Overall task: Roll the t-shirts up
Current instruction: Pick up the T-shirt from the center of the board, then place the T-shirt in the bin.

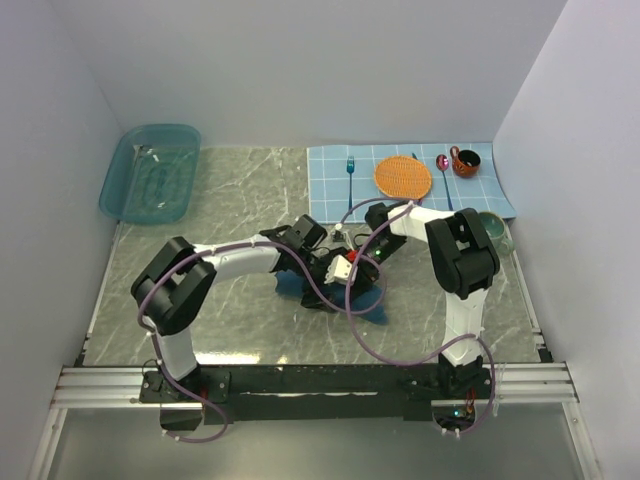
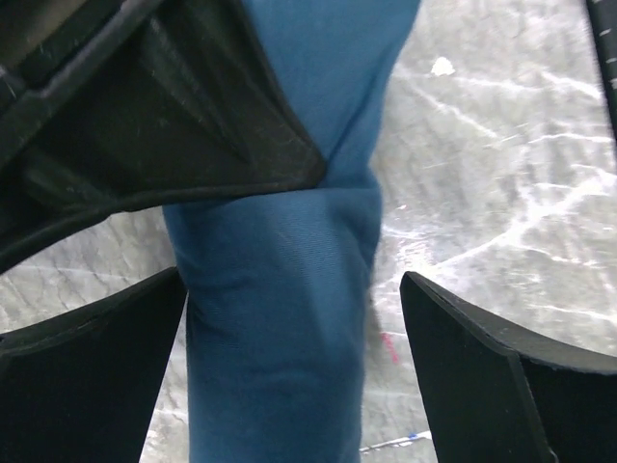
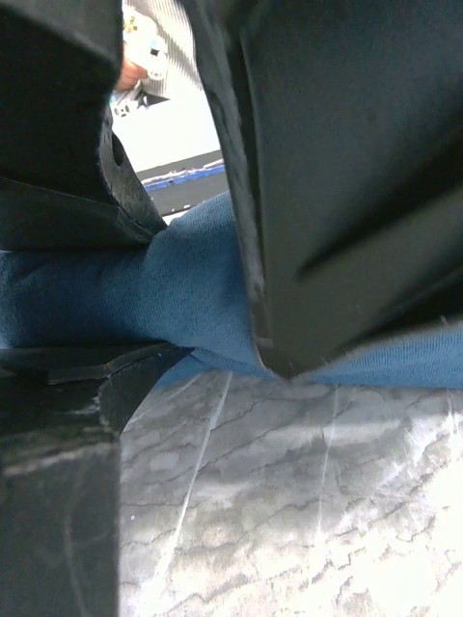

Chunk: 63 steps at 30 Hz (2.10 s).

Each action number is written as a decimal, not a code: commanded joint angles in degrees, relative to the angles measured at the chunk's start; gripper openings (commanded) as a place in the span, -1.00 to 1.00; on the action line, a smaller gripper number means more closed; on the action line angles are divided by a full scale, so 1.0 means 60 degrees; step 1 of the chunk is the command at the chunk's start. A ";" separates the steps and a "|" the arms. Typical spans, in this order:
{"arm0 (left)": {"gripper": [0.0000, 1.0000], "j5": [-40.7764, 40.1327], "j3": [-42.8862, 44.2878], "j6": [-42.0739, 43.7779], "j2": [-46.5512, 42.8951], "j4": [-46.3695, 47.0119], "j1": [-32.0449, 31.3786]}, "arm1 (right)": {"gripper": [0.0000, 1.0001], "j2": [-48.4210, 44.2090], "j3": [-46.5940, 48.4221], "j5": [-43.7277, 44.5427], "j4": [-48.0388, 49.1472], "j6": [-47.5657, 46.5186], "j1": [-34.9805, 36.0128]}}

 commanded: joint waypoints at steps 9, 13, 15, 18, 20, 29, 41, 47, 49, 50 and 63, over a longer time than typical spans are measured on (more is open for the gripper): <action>0.59 -0.0463 0.0164 0.0612 0.1037 -0.0125 -0.0378 | -0.58 -0.0046 -0.0141 0.0784 0.0367 0.0009 -0.0085; 0.14 -0.0523 0.0486 0.0450 0.1505 -0.0344 -0.0554 | -0.58 0.0012 -0.0112 0.0813 0.0411 0.0141 -0.0085; -0.03 -0.0566 0.0604 0.0552 0.1609 -0.0447 -0.0627 | -0.58 -0.0003 -0.0126 0.0842 0.0498 0.0257 -0.0085; -0.82 -0.0566 0.0677 0.0962 0.1755 -0.0930 -0.0671 | -0.53 -0.0046 -0.0155 0.0887 0.0601 0.0331 -0.0085; -0.98 -0.0552 0.0721 0.1181 0.1755 -0.1325 -0.0657 | -0.20 -0.0221 -0.0185 0.0945 0.0631 0.0346 -0.0129; -0.98 -0.0902 0.1728 0.1213 0.0278 -0.2980 0.0660 | 1.00 -0.1687 0.3093 0.1091 -0.1799 -0.0227 -0.2222; -0.98 -0.3155 0.5890 -0.2301 0.0320 -0.4023 0.4160 | 1.00 -0.2668 0.2892 0.1780 -0.0381 0.2043 -0.3367; -0.99 -0.5369 0.8072 -0.5216 0.0993 -0.3553 0.6430 | 1.00 -0.2742 0.2804 0.2380 -0.0439 0.2308 -0.3367; -0.99 -0.5838 0.8584 -0.6034 0.1198 -0.3349 0.7265 | 1.00 -0.2727 0.2701 0.2410 -0.0409 0.2367 -0.3367; -0.99 -0.6246 0.8747 -0.6257 0.1271 -0.3203 0.7457 | 1.00 -0.2713 0.2672 0.2424 -0.0366 0.2498 -0.3367; -0.98 -1.1022 0.9949 -0.6216 0.3378 -0.1723 0.8981 | 1.00 -0.2244 0.3256 0.3391 -0.1536 0.2353 -0.3264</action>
